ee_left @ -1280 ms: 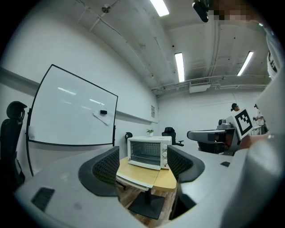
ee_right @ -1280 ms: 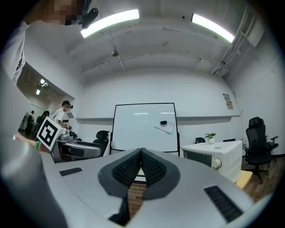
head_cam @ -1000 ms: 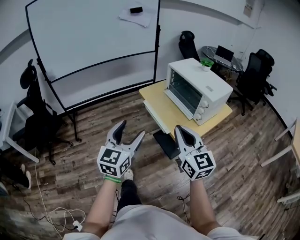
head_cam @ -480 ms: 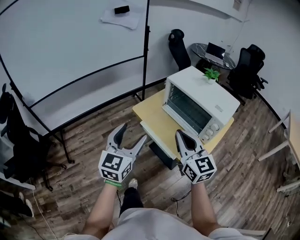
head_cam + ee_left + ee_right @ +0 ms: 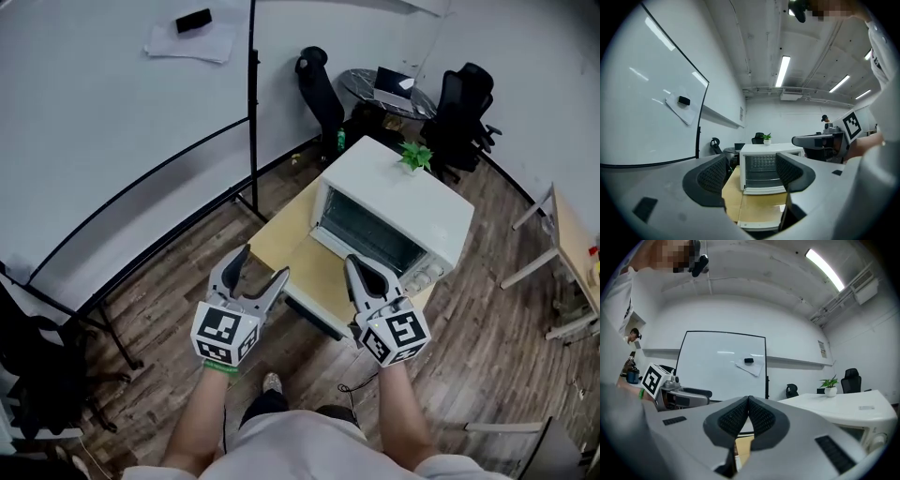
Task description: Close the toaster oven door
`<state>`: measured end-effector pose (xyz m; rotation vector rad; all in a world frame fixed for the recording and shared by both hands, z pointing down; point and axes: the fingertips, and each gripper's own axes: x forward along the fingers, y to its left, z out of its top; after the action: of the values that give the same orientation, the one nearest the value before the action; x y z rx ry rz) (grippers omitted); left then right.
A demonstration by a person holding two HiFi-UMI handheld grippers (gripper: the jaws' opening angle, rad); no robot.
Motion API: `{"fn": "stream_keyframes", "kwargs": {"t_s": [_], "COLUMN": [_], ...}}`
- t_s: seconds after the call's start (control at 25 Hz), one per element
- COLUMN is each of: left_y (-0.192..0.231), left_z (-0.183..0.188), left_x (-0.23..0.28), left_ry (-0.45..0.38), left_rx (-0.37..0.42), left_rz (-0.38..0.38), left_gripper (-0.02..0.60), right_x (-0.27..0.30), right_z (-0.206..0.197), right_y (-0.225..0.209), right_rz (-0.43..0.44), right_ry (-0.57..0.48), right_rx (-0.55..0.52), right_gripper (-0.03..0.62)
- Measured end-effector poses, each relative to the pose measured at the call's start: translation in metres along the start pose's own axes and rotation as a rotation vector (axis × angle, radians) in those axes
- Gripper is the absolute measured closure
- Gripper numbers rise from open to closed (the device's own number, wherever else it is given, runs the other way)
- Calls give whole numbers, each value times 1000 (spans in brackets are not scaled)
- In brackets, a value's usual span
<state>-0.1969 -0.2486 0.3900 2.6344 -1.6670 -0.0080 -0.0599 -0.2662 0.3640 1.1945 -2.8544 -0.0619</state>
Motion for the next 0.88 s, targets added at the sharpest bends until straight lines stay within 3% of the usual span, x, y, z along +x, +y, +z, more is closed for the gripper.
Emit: {"fn": "stream_keyframes", "kwargs": {"t_s": [0.28, 0.52, 0.88], "left_y": [-19, -53, -71], "left_z": [-4, -6, -17], "left_x": [45, 75, 91], "left_ry": [6, 10, 38], "left_rx": [-6, -17, -32], "left_rz": [-126, -189, -204], "left_gripper": [273, 273, 273], "right_x": [-13, -44, -61], "right_z": [-2, -6, -10], "right_y": [-38, -71, -89], "right_rz": [-127, -217, -245], "right_ry": [-4, 3, 16], "right_rx": [9, 17, 22], "right_gripper": [594, 594, 594]}}
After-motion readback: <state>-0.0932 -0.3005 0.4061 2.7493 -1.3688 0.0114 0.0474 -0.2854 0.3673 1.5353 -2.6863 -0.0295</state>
